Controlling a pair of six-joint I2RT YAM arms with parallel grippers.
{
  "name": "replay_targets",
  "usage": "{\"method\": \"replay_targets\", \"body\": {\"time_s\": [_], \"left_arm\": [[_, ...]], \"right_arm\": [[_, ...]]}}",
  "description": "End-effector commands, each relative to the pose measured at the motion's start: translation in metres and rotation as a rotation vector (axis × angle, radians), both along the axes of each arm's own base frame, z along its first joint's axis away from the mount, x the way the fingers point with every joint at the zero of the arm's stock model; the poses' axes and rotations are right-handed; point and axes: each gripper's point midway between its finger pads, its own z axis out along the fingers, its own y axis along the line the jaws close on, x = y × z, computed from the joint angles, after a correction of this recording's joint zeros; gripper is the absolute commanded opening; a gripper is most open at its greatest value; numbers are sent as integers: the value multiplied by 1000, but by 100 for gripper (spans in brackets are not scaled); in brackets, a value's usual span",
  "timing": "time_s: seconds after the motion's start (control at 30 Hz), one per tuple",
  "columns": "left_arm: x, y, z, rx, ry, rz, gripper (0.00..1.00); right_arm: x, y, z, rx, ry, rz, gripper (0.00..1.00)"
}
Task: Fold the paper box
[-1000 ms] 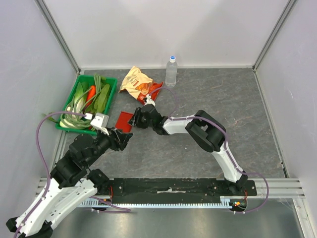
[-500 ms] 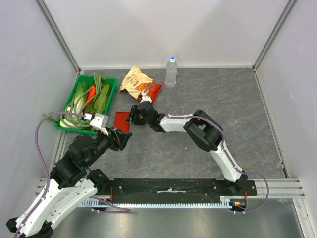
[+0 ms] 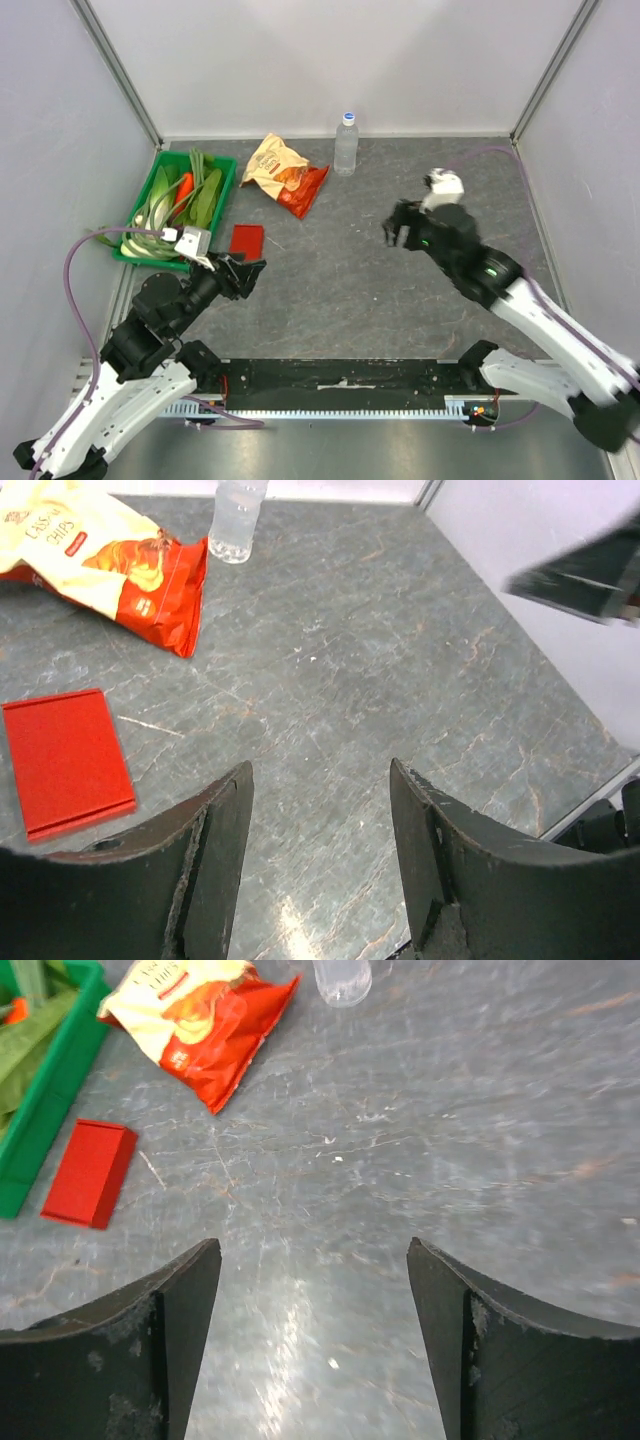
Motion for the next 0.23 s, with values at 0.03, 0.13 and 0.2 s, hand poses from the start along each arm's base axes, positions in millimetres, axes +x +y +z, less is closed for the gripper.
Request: {"method": "replay_targets", "body": {"time_s": [0.03,0.13,0.2], "left_arm": [[6,0,49,-113,-127,23,63],[-1,5,88,-135,-200,13,63],[-9,5,112,-144,-254,-21,63]], "right_arm": [[-79,-96,55,-196,-95,-45,86],[-117,-128,139,-58,-316,-49,98],[-146,-148,186,23,-453,-34,98]]}}
